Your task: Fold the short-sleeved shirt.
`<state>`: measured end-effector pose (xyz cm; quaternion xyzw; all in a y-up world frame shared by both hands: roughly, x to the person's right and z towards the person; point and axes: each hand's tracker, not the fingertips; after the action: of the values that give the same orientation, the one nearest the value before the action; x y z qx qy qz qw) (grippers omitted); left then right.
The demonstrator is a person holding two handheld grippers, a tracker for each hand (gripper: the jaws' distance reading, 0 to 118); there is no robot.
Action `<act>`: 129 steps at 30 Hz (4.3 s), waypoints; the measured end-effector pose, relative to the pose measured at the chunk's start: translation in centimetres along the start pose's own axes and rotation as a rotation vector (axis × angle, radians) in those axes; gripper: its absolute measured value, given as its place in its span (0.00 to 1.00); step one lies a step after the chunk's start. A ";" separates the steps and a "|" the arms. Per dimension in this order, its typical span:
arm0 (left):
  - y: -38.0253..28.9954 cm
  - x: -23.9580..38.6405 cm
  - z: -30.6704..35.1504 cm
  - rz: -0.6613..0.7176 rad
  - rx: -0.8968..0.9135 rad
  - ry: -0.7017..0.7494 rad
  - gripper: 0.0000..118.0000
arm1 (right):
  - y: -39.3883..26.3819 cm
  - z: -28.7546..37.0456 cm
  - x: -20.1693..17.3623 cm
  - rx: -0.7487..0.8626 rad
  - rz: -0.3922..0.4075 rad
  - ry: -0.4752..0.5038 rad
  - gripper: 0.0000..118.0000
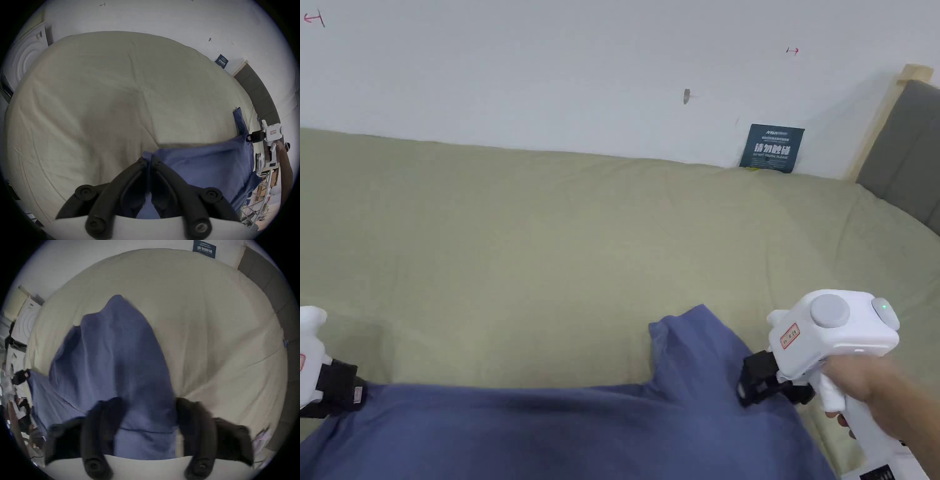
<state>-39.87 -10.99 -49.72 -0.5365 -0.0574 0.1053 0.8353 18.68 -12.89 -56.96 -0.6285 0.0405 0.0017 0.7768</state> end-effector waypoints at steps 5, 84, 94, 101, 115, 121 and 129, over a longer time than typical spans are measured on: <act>-0.3 0.1 0.1 -0.003 0.022 0.001 0.02 | -0.8 2.0 -0.2 0.076 -0.006 0.018 0.01; -29.0 20.9 11.5 -0.119 0.344 0.236 0.00 | -35.8 11.7 -24.4 0.625 -0.005 -0.141 0.00; -26.8 16.7 14.1 -0.068 0.338 -0.017 0.00 | -36.1 14.1 -23.0 0.643 -0.011 -0.075 0.00; -24.3 -2.7 15.3 0.179 0.254 -0.568 0.23 | -35.4 17.3 -18.7 0.705 -0.059 -0.056 0.00; -27.3 -12.9 8.4 0.343 0.010 -0.534 0.98 | -33.8 17.0 -17.3 0.648 -0.055 -0.031 0.00; -27.2 -11.8 9.1 0.383 0.058 -0.544 0.79 | -33.8 16.0 -17.5 0.610 -0.070 -0.002 0.00; -27.0 -9.1 9.2 0.370 0.069 -0.454 0.04 | -34.7 16.0 -16.6 0.587 -0.110 0.070 0.00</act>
<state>-47.57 -15.88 -21.15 -0.4720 -0.1404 0.3753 0.7853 4.93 -3.79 -18.67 -0.3778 0.0322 -0.0738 0.9224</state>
